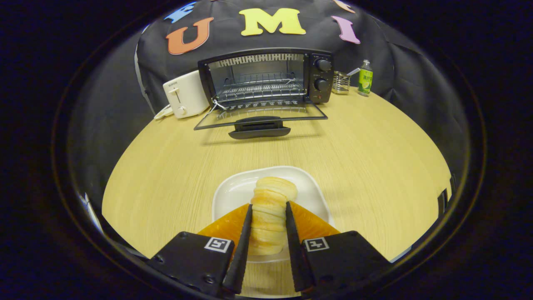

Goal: Open the toaster oven, put the food inside, and close the toaster oven door.

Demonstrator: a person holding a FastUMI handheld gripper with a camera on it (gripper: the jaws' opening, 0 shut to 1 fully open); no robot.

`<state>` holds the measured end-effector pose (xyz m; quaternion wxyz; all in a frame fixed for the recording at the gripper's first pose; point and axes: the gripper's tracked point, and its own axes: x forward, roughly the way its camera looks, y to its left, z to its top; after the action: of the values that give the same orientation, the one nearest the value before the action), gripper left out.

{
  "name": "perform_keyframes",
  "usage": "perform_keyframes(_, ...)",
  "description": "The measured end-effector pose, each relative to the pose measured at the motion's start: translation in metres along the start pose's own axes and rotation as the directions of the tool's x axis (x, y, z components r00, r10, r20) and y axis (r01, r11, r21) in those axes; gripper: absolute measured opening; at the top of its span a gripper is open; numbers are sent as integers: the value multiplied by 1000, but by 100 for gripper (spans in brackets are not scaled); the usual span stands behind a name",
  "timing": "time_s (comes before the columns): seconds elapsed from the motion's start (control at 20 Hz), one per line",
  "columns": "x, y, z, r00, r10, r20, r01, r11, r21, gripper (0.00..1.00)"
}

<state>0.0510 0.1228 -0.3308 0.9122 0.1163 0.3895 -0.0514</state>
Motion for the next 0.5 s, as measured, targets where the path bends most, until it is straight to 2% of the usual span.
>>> perform_keyframes(0.1, -8, 2, 11, 999, 7, 38, -7, 1000, 7, 46)
perform_keyframes(0.3, -23, 7, 54, 987, 49, 152, -56, 997, 44, 44)
perform_keyframes(0.5, -18, 15, 105, 970, 76, 231, -96, 992, 78, 44)
